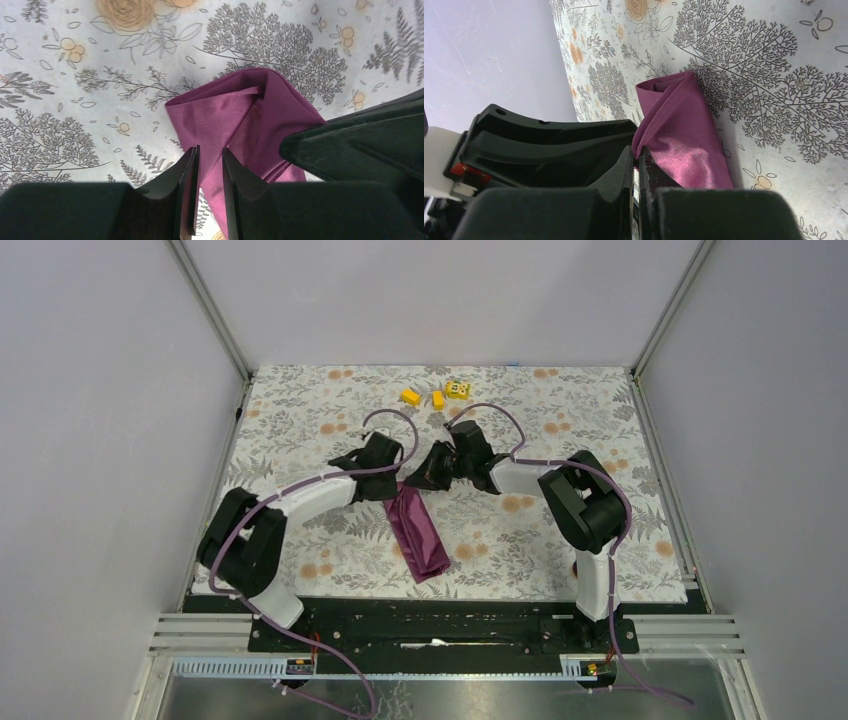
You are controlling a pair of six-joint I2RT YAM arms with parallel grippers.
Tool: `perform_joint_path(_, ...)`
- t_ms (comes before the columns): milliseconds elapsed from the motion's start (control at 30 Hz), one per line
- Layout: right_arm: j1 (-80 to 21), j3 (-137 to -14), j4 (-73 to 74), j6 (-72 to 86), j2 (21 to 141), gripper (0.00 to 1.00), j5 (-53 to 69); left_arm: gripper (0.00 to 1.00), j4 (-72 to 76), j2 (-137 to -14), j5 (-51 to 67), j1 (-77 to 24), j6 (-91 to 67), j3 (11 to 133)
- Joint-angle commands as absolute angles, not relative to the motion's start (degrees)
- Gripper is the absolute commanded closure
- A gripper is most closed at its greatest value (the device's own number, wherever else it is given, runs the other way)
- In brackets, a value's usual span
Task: Fold the napkin into a case and place the utensils inside
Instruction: Grasp the top corner of the smaller rectangle folded napkin from the folded napkin.
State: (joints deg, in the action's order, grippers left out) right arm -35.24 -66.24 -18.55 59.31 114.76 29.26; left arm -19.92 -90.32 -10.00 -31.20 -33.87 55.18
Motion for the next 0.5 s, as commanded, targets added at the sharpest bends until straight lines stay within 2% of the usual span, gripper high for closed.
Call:
perform_joint_path(0, -35.93, -66.07, -21.01, 60.10, 115.37, 1.00, 30.90, 0.72, -23.72, -93.54, -17.68, -34.09, -30.96, 60.71)
perform_joint_path(133, -35.94, -66.01, -21.01, 60.21, 115.47, 1.00, 31.03, 0.67, -23.92, -95.19, -19.94, -35.90, -30.62, 61.81)
perform_joint_path(467, -35.90, -65.86, -21.27, 60.51, 115.48, 1.00, 31.17, 0.66, -23.91, -98.51, -20.00, -36.67, -29.96, 62.71)
